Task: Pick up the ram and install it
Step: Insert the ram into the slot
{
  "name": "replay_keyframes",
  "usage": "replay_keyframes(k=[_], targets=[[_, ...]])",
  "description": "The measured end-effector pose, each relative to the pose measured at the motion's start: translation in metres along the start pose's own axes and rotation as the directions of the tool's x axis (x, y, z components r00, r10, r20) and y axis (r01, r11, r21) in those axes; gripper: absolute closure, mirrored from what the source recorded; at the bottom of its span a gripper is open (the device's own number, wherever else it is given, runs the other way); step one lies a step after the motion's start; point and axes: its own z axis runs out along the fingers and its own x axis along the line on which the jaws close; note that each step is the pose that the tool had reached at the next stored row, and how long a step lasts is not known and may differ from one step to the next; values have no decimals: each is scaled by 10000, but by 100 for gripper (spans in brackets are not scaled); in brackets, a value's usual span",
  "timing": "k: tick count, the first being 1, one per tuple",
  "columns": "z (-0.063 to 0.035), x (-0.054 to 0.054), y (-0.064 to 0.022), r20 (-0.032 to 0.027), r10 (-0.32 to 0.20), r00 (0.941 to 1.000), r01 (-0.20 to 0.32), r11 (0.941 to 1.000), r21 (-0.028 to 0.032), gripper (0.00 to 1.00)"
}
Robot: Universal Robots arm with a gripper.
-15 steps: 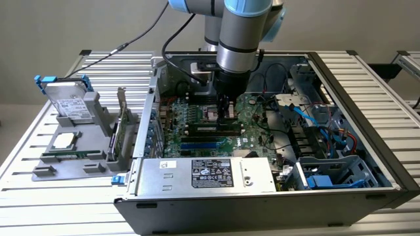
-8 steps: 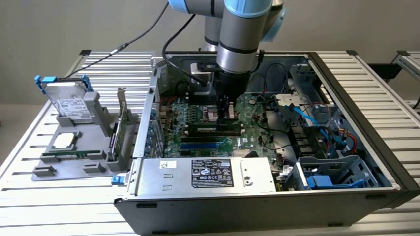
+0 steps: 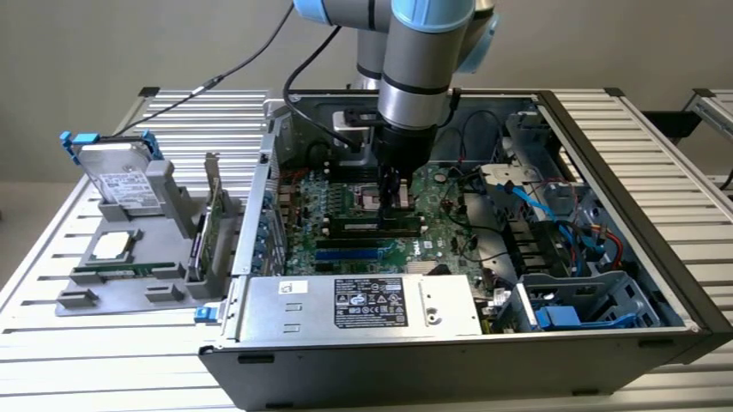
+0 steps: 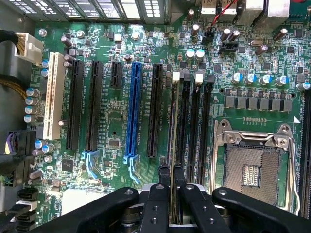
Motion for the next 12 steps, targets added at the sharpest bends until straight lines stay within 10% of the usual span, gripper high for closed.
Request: replay_keyframes(k=[12], targets=[[-158, 12, 32, 2, -1, 10000, 1, 10000, 1, 54]])
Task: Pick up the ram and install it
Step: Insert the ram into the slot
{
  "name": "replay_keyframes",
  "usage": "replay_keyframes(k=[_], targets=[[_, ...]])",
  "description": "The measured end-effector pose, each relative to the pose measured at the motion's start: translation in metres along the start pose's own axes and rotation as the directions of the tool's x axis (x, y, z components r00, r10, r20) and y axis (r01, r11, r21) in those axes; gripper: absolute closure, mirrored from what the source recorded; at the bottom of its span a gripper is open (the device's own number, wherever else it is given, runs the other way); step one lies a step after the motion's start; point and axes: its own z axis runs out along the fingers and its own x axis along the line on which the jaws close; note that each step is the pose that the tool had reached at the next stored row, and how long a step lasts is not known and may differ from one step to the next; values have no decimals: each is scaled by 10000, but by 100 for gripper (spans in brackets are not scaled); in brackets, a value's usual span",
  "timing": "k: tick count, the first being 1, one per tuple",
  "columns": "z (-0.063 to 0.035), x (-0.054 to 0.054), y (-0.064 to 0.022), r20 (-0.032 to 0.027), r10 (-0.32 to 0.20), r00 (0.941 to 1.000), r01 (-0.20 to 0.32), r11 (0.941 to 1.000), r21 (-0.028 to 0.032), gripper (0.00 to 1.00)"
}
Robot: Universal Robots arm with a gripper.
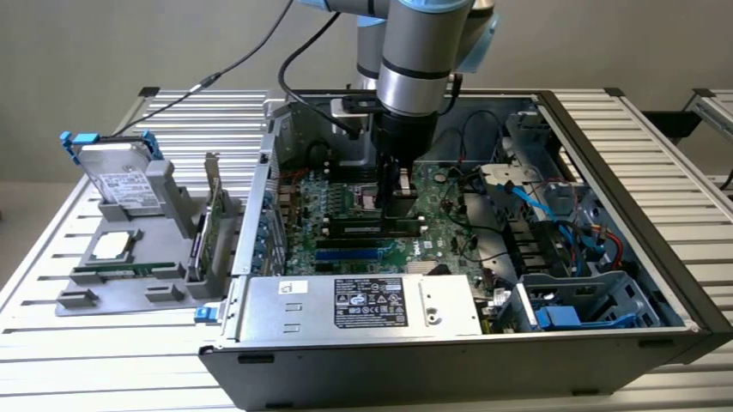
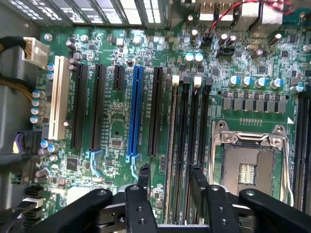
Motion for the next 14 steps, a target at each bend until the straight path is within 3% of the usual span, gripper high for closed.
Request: replay_keyframes(k=[6, 14], targets=[[-35, 2, 10, 2, 0, 10000, 0, 10000, 1, 56], [-36, 3, 10, 1, 1, 10000, -1, 10000, 1, 90]])
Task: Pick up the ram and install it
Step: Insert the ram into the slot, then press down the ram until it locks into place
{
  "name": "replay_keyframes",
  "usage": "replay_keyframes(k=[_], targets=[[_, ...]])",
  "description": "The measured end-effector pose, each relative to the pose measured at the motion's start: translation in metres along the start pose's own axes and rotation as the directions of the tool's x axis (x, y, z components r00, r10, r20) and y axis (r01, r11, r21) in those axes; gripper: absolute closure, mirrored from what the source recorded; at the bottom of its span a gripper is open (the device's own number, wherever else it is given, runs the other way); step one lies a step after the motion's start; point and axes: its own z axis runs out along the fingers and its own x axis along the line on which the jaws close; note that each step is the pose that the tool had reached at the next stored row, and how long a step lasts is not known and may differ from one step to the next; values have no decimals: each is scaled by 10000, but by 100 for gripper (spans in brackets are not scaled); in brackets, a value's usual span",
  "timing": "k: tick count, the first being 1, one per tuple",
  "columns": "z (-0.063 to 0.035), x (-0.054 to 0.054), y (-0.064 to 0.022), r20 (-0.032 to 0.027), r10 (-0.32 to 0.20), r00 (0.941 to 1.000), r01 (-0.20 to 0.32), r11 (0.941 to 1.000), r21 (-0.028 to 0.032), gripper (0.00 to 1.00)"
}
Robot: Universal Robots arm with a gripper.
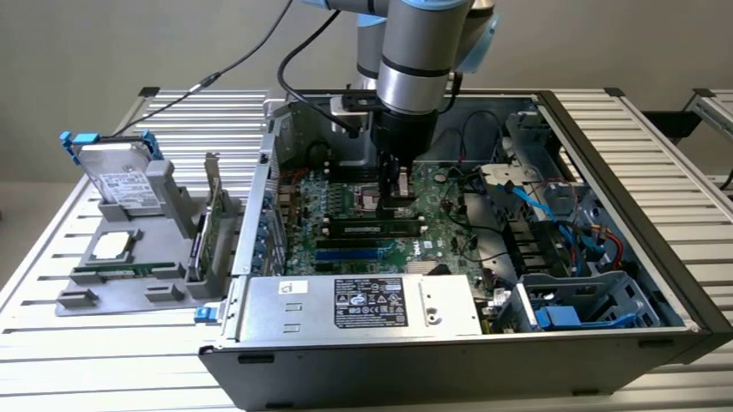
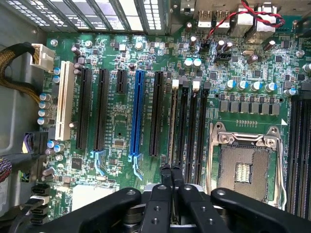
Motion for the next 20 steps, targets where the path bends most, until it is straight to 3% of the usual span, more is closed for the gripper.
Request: replay_keyframes(k=[16, 20], targets=[[0, 0, -4, 0, -1, 10000, 1, 10000, 0, 90], [-10, 11, -100, -2, 0, 10000, 0, 10000, -1, 90]])
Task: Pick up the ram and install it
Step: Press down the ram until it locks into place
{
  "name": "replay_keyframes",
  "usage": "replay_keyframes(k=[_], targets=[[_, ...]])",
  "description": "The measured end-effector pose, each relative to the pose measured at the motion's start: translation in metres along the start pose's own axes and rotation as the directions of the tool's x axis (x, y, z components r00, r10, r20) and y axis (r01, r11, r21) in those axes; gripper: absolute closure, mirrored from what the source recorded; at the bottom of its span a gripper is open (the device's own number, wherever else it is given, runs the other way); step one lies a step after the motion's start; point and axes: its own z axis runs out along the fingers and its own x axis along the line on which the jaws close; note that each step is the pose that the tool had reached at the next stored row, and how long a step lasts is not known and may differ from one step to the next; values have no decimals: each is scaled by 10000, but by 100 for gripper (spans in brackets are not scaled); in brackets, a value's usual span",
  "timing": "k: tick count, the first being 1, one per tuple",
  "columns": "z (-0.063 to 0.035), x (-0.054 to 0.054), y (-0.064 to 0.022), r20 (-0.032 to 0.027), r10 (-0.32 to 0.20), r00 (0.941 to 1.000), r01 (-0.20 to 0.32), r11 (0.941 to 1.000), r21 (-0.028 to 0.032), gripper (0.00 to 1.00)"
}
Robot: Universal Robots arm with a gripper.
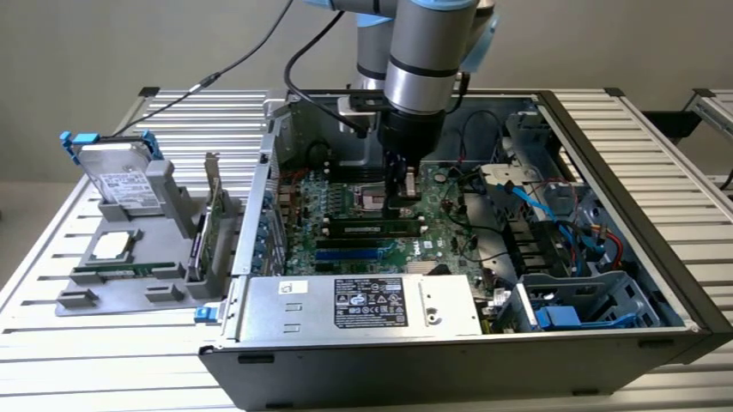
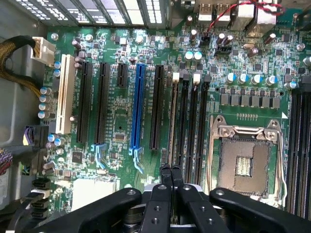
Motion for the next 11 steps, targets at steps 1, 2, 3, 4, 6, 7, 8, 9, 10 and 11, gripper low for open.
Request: replay_keyframes(k=[1, 2, 3, 4, 6, 7, 8, 9, 10, 11], targets=[[-2, 4, -26, 0, 0, 10000, 0, 10000, 0, 90], [-5, 5, -52, 1, 0, 10000, 0, 10000, 0, 90], [-6, 7, -76, 2, -1, 10000, 1, 10000, 1, 90], [-9, 9, -103, 2, -1, 10000, 1, 10000, 1, 90], [-12, 12, -145, 2, 0, 10000, 0, 10000, 2, 90], [-12, 12, -146, 0, 0, 10000, 0, 10000, 1, 90], [-7, 8, -147, -2, 2, 10000, -2, 10000, 0, 90], [1, 5, -149, -6, 1, 10000, -1, 10000, 0, 90], [12, -1, -150, -11, 0, 10000, 0, 10000, -1, 90], [26, -8, -152, -15, 1, 10000, -1, 10000, -1, 90]])
